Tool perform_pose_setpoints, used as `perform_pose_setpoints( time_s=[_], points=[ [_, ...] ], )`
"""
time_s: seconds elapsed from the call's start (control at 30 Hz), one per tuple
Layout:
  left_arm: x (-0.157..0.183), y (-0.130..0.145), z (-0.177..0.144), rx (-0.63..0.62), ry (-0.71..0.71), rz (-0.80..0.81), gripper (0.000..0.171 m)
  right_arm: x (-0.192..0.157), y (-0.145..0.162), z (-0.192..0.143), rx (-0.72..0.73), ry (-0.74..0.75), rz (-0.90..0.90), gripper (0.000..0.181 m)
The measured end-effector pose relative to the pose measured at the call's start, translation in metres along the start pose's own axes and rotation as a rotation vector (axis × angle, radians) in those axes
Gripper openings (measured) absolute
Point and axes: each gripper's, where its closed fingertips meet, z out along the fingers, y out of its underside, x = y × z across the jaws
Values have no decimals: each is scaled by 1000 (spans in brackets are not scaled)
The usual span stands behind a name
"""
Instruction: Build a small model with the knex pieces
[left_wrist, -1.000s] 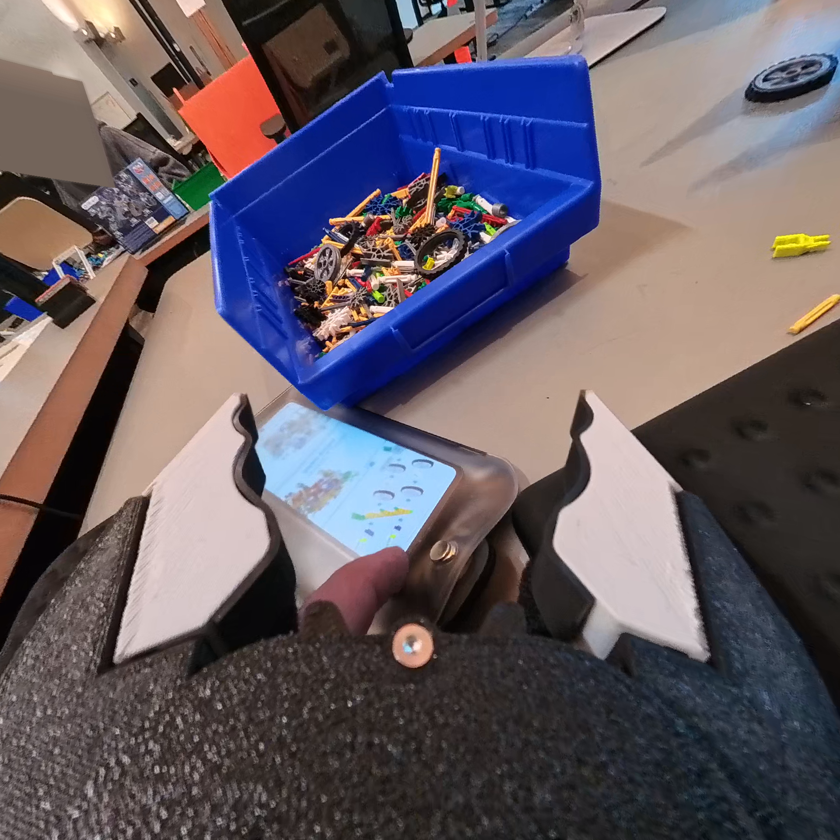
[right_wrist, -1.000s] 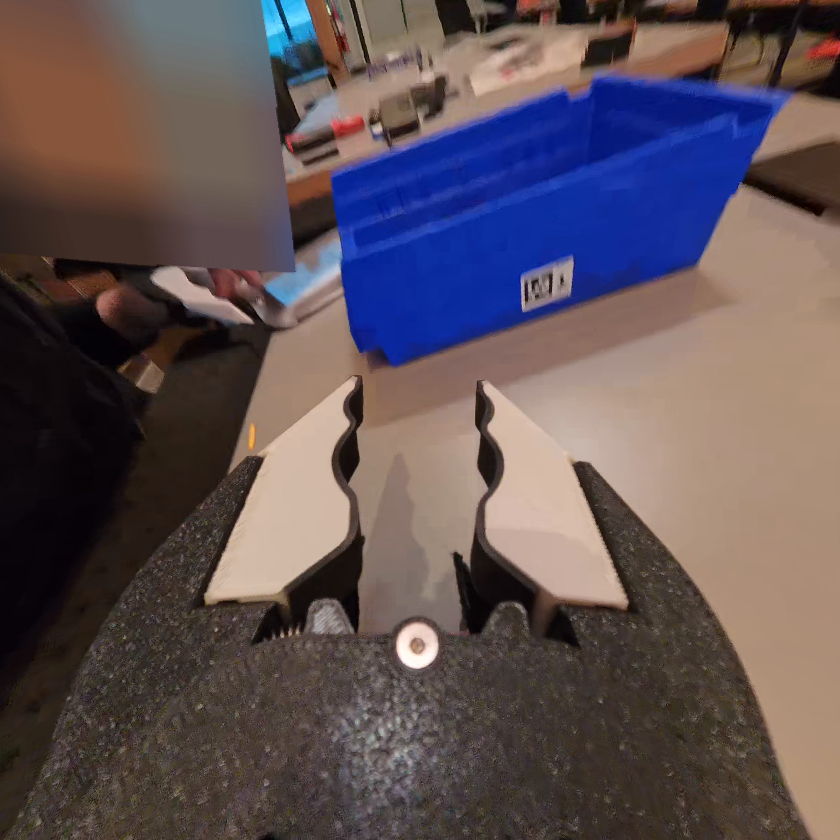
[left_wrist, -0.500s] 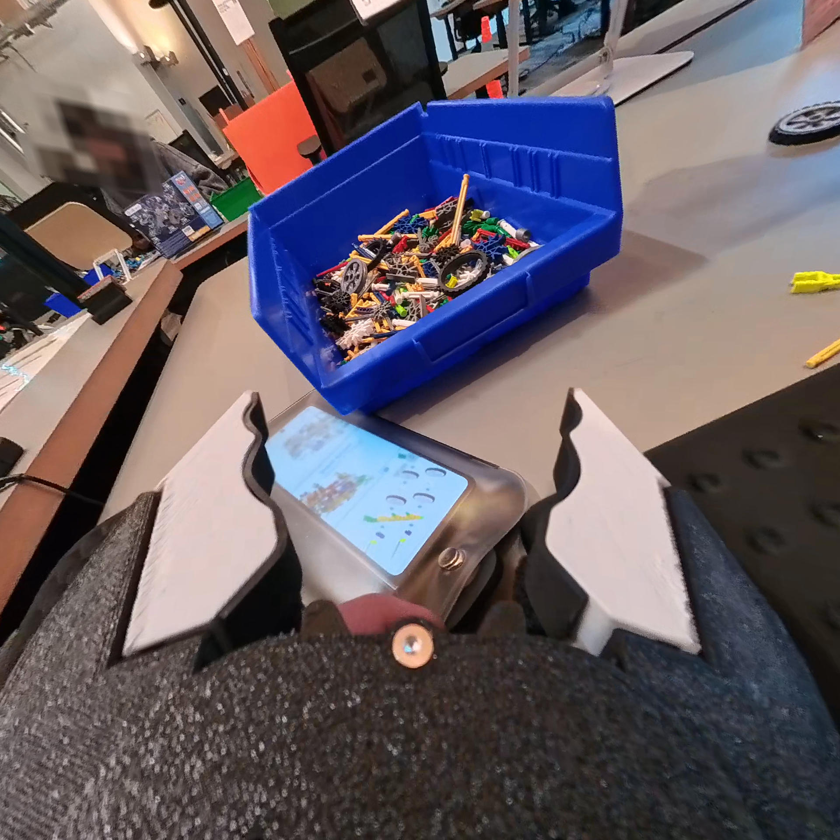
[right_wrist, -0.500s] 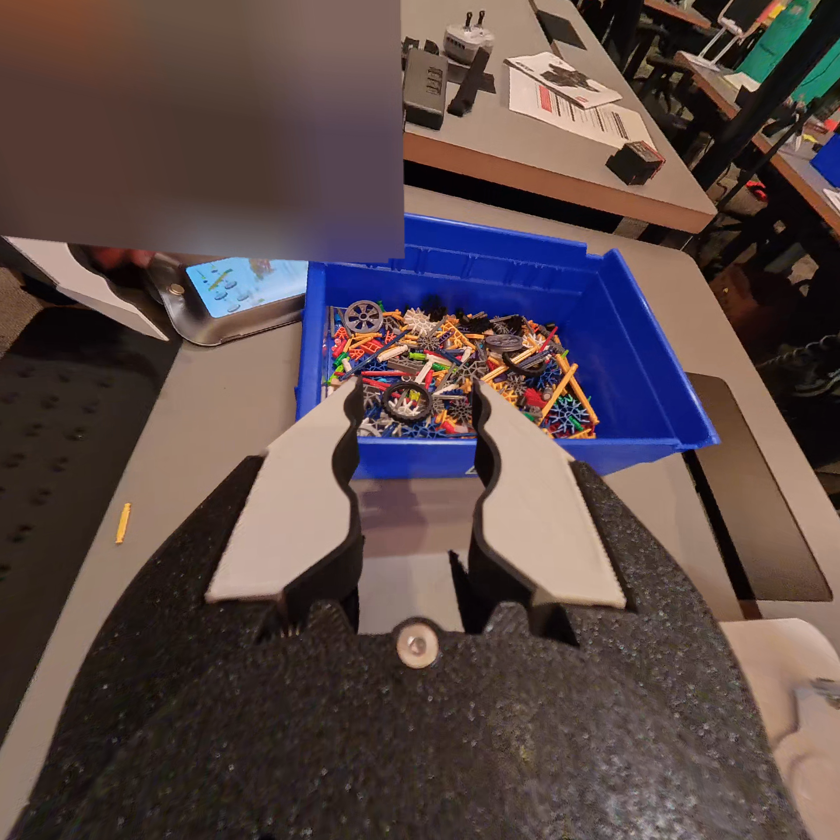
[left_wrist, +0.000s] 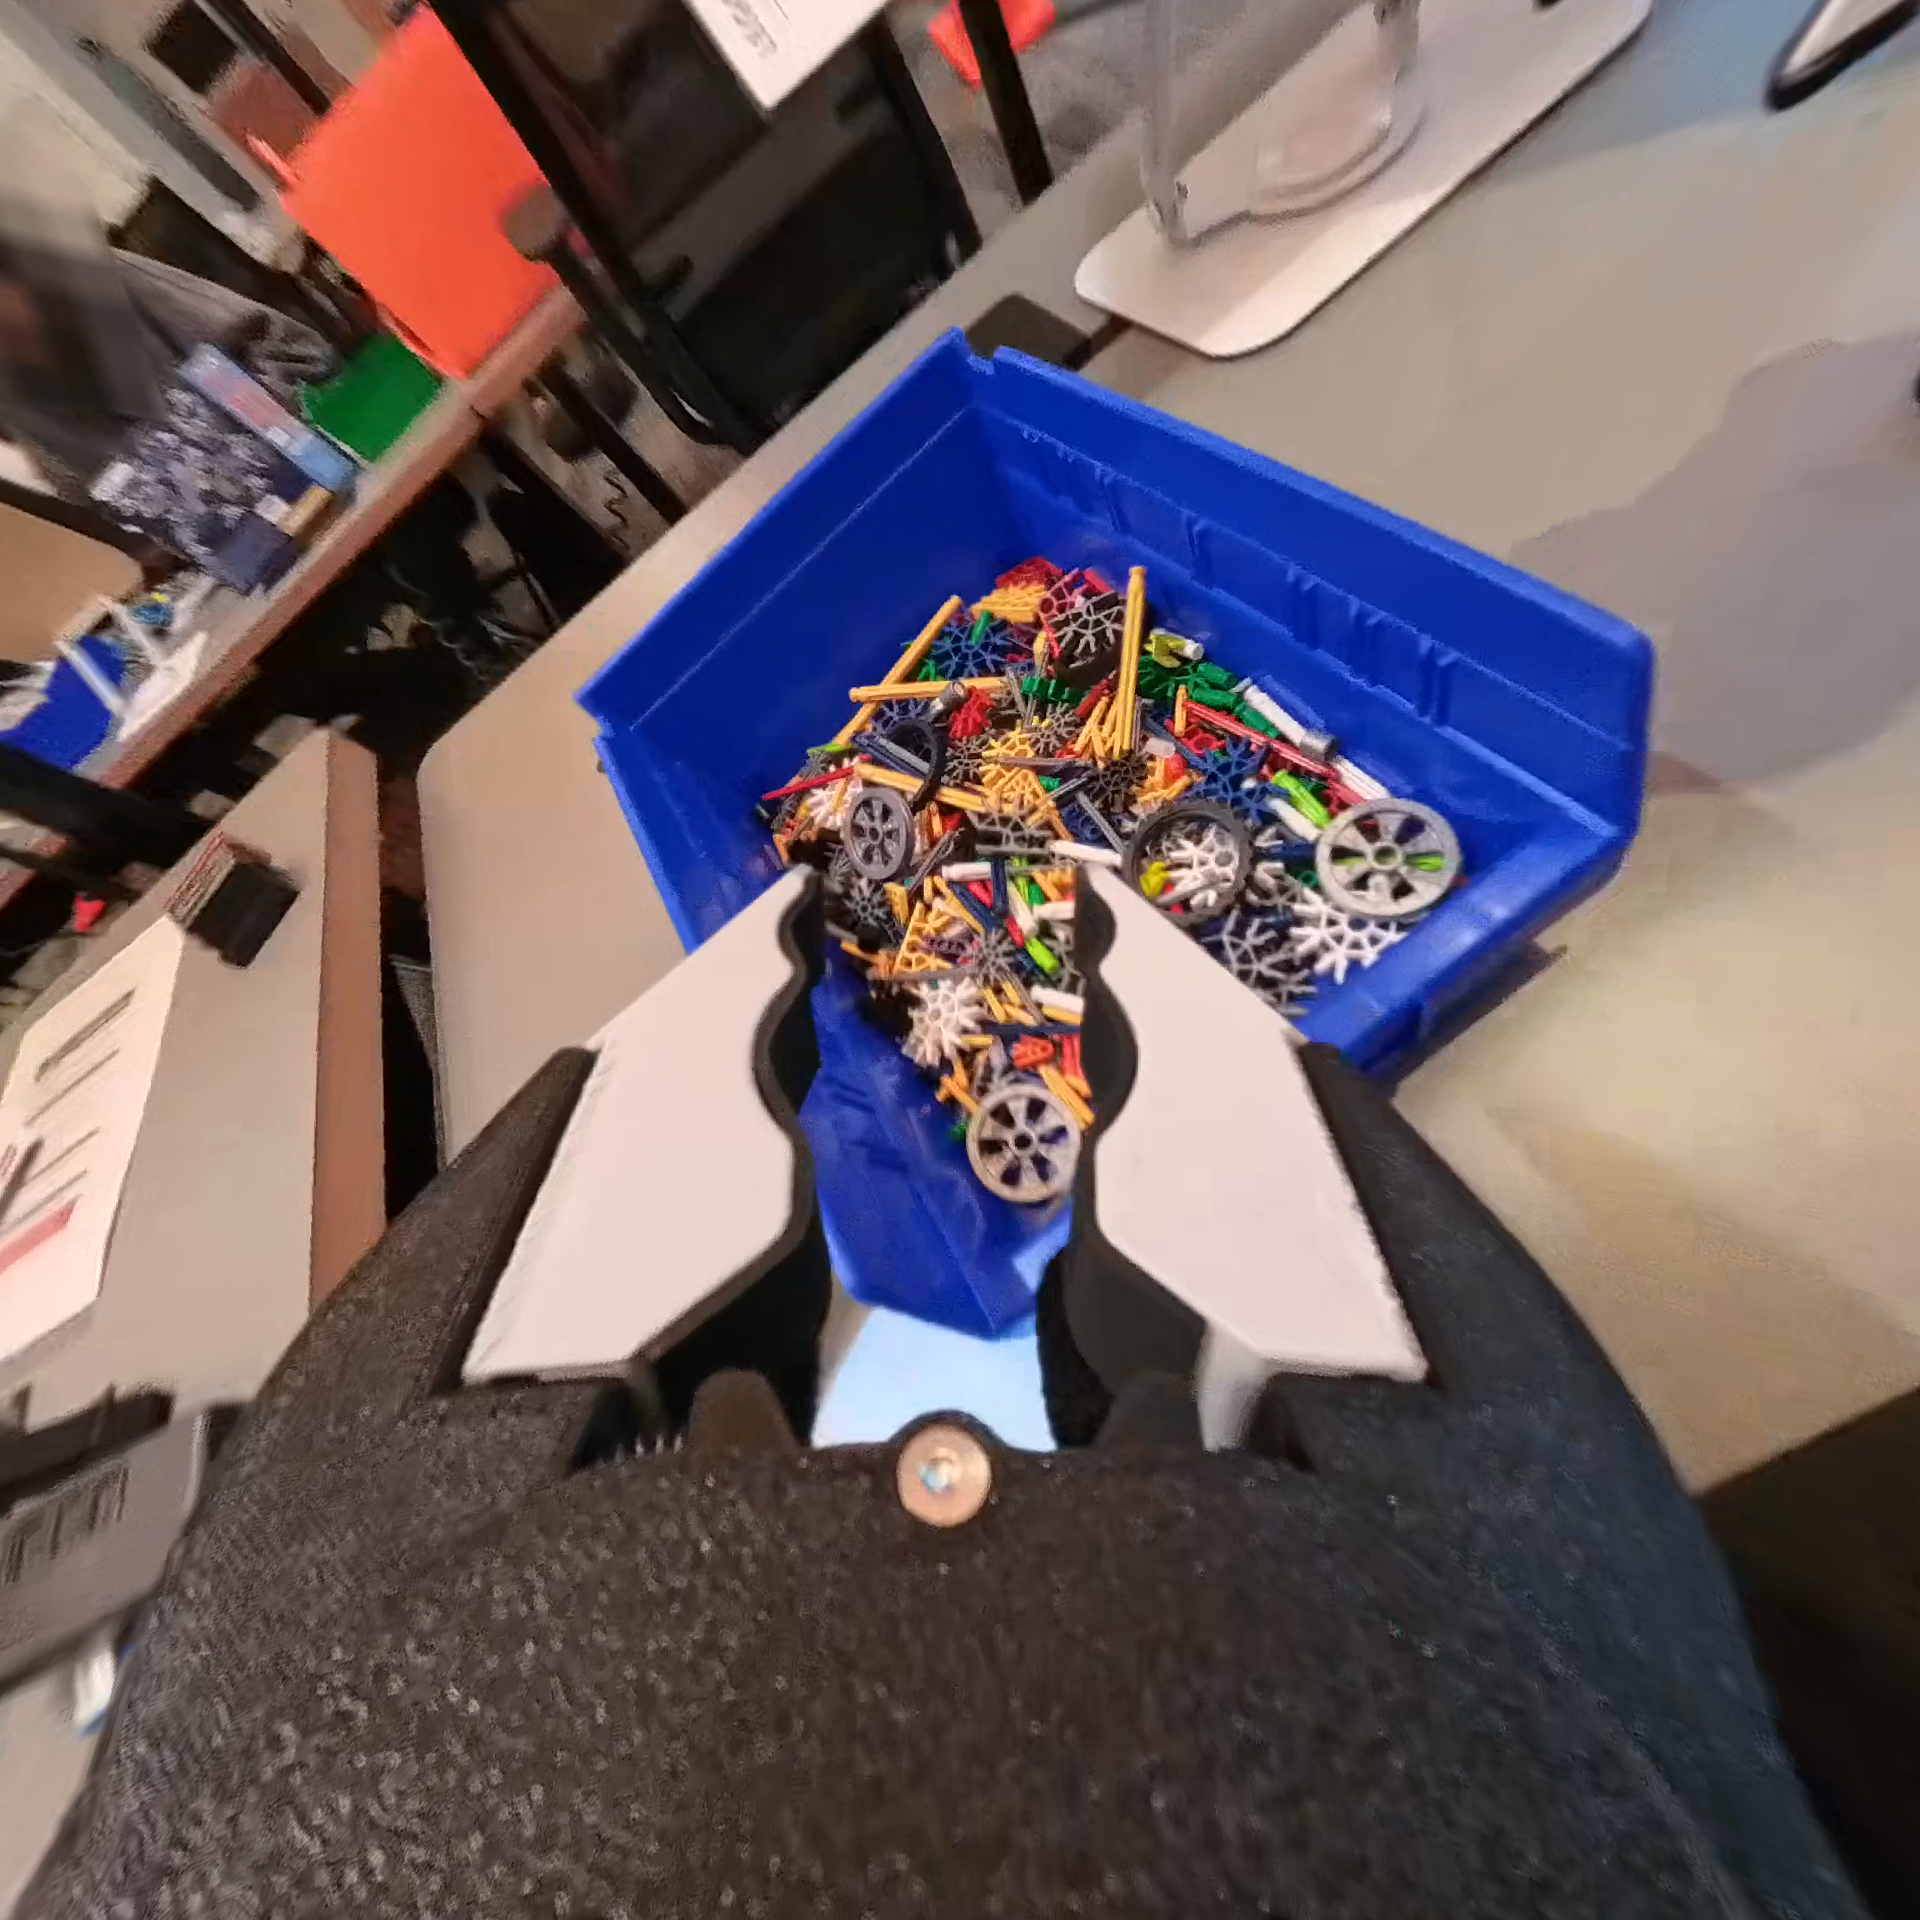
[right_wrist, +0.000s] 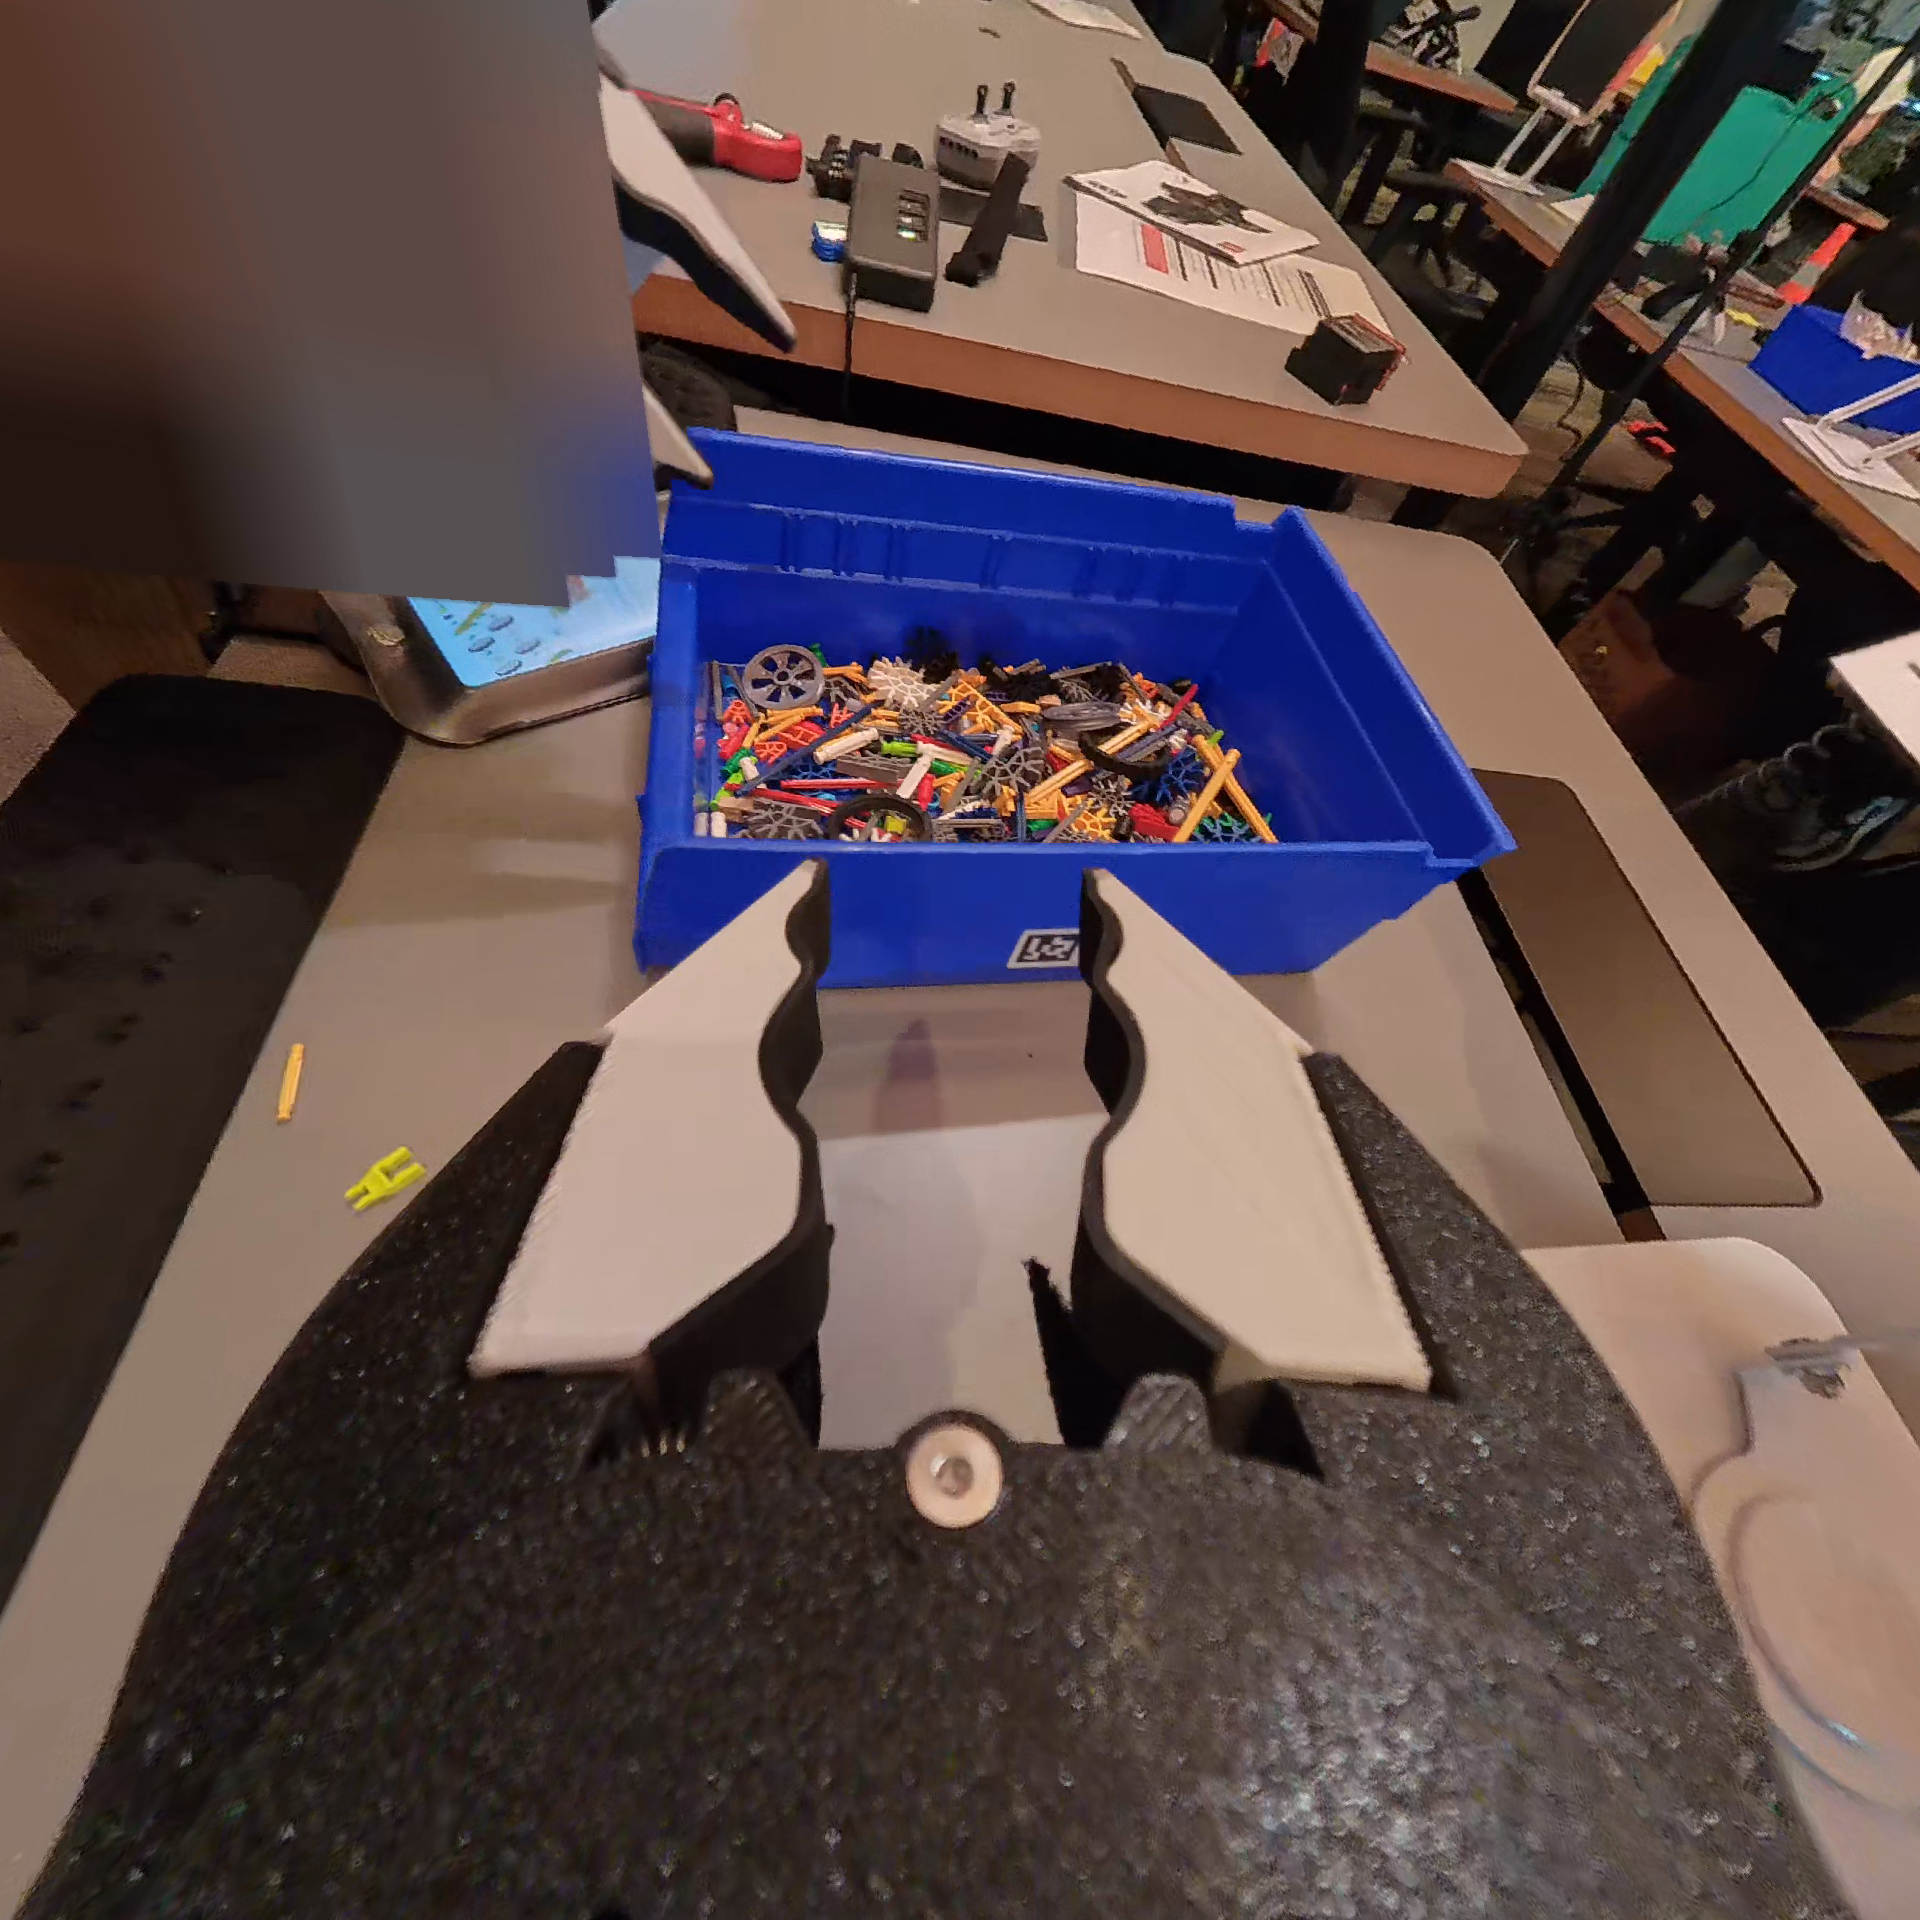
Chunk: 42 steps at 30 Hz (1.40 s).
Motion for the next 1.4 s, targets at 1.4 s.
perform_pose_setpoints(
  time_s=[1.4],
  points=[
    [17, 41, 168, -574, 723, 589, 32, 39, 37, -14, 10, -6, 154, 47]
  ],
)
